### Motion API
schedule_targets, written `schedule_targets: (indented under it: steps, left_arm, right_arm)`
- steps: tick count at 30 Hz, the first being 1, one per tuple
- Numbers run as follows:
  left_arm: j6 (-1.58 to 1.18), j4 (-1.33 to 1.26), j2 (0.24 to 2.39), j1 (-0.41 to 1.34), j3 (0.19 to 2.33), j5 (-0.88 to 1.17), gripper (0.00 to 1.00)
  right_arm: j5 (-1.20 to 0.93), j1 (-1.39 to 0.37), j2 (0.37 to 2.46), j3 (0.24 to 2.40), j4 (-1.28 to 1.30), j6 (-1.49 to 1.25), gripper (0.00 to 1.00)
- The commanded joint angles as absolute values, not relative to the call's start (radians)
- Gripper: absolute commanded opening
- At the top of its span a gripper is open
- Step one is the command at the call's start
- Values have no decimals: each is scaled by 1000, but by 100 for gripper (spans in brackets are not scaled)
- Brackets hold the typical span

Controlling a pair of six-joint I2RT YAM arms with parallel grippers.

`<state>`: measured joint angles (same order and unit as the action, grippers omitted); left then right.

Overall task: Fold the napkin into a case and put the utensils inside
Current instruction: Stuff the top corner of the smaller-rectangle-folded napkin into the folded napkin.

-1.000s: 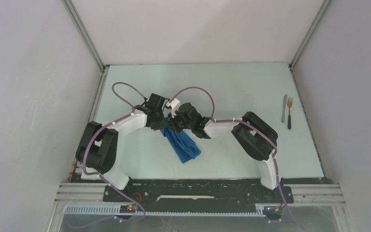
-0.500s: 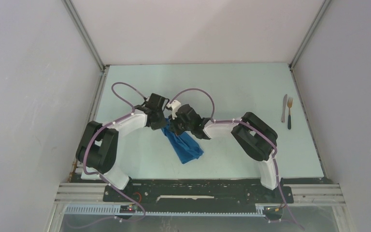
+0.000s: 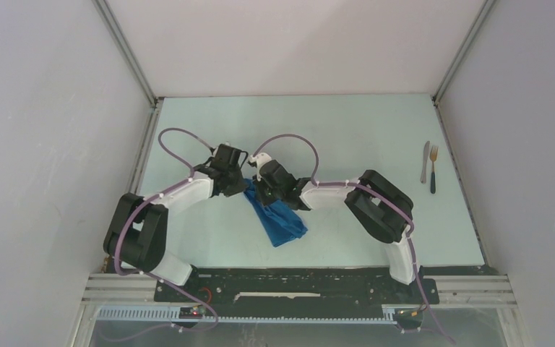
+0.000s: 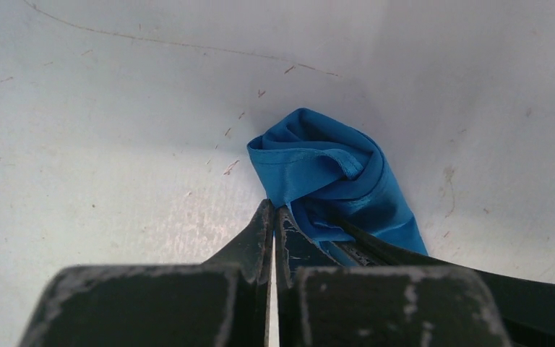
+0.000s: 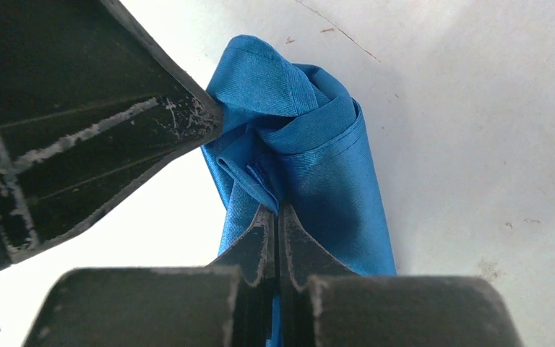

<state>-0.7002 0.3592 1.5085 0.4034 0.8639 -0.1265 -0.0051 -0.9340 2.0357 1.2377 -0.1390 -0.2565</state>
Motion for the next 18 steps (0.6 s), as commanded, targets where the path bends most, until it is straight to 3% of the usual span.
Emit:
schedule_targets:
  steps: [1, 13, 18]
  left_arm:
    - [-715, 307, 1465, 397, 866, -129, 0]
    - [-688, 268, 1438, 399, 844, -52, 0]
    - [-698, 310, 1467, 399, 866, -39, 0]
  right_arm:
    - [51, -947, 2050, 1268, -90, -269, 0]
    - [51, -968, 2142, 1432, 38, -268, 0]
    - [-3, -947, 2140, 1434, -19, -367, 0]
